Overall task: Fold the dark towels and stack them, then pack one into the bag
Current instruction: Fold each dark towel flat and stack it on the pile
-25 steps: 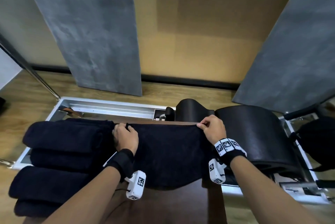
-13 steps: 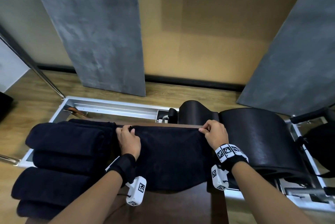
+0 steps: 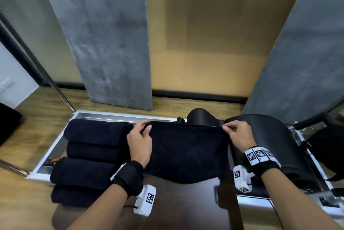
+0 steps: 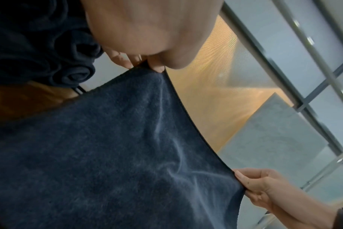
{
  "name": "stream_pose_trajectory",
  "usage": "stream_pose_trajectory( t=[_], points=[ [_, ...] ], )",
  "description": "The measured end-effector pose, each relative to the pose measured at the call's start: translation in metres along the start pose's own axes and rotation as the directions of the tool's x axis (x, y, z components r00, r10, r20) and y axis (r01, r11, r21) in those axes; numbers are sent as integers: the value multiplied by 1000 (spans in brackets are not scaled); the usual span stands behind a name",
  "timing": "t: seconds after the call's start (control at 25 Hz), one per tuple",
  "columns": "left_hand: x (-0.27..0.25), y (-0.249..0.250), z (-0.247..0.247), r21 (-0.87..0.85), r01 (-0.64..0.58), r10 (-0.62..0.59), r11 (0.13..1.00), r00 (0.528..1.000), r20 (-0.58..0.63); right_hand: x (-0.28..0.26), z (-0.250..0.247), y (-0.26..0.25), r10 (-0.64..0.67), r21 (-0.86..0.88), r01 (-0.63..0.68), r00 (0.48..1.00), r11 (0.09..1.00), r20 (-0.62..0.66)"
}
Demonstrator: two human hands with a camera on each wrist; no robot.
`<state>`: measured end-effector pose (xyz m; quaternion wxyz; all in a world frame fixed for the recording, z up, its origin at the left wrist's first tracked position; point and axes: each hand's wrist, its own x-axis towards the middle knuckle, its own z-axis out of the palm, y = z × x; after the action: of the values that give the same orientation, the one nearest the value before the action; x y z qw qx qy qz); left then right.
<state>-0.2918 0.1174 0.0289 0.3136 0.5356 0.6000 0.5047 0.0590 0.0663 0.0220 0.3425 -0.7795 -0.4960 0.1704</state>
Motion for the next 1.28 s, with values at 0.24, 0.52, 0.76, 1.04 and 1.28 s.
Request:
stream_pose_trajectory(
  t=[0.24,0.52,0.76,1.04,1.28],
  points=[
    [-22,49,-60,-188,-123,118,974,992,-36,-67,-75,-49,-120,55,129,983,990,-138],
    [-27,86,-126,-297,-189,178,936,982,-64,-126,-126,-116,-152,371,241,956,897,-253],
    [-40,107,-152,-440,-92,105,893,994,5,-149,-153,-146,-237,264,340,904,903,-356],
    [-46,129,-161,-640,-106,204,761,976,81,-162,-151,-159,-179,416,308,930,856,-320],
    [-53,119,-171,-607,-101,151,789,988,31,-185,-157,-157,-159,387,303,919,871,-360]
  ],
)
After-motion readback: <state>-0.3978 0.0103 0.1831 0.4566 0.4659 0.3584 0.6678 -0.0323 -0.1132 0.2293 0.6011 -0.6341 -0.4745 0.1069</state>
